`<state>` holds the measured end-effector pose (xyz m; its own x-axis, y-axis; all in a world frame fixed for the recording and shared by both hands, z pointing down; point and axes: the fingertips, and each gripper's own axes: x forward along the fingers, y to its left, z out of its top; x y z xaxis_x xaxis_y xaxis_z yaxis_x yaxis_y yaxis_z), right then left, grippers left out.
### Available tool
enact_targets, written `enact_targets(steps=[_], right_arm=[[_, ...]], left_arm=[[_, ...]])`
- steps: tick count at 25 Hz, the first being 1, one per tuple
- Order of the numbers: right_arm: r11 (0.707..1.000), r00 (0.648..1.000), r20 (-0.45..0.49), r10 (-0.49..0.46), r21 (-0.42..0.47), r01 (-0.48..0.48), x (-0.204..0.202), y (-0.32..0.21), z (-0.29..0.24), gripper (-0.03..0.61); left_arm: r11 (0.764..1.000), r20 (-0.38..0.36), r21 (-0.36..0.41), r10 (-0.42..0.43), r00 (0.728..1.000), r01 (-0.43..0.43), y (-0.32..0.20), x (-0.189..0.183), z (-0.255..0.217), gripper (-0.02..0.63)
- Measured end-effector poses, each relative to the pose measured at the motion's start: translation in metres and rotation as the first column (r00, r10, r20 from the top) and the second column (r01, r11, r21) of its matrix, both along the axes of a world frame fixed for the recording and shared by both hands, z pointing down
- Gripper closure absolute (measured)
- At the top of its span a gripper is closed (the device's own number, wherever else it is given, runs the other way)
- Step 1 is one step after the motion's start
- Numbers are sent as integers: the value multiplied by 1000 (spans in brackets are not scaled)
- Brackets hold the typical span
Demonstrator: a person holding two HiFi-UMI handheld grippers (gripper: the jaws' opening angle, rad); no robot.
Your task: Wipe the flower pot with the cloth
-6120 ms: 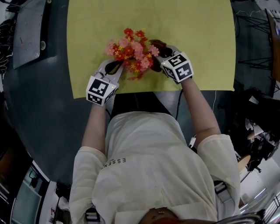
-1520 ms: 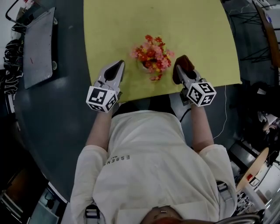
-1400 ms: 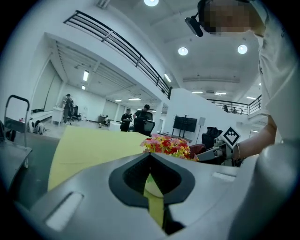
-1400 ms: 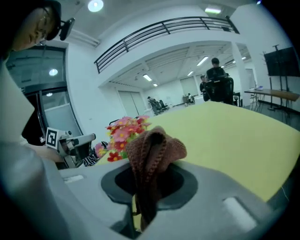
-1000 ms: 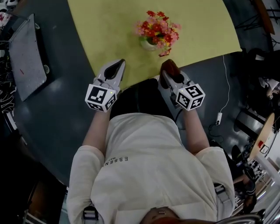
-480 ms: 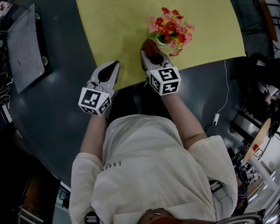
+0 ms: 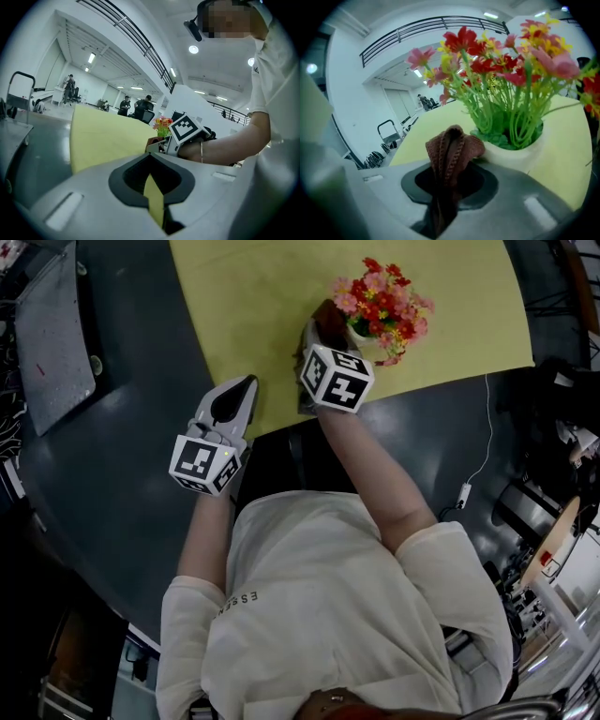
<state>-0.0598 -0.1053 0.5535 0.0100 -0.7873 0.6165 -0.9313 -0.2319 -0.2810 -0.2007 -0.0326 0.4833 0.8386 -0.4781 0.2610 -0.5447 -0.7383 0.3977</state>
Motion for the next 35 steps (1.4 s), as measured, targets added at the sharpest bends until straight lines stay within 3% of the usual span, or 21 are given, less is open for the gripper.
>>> enact_targets(steps=[6, 22, 26, 30, 35], right_arm=[[1000, 999, 52, -1, -5, 1, 7, 22, -2, 517], [996, 999, 43, -8, -83, 12, 46, 104, 3, 517], [991, 998, -4, -63, -118, 62, 62, 130, 2, 517], [984, 984, -128, -123, -144, 104, 104, 148, -1, 517], [981, 982, -168, -83, -186, 51, 174, 145, 7, 517]], left_arm=[[999, -8, -15, 40, 999, -40, 9, 6, 3, 600], [991, -28, -10, 132, 991, -133, 20, 37, 0, 600], [992, -36, 19, 129, 991, -128, 16, 46, -6, 600], [989, 44, 58, 137, 990, -139, 7, 64, -2, 598], [973, 88, 79, 210, 974, -217, -3, 108, 3, 433]])
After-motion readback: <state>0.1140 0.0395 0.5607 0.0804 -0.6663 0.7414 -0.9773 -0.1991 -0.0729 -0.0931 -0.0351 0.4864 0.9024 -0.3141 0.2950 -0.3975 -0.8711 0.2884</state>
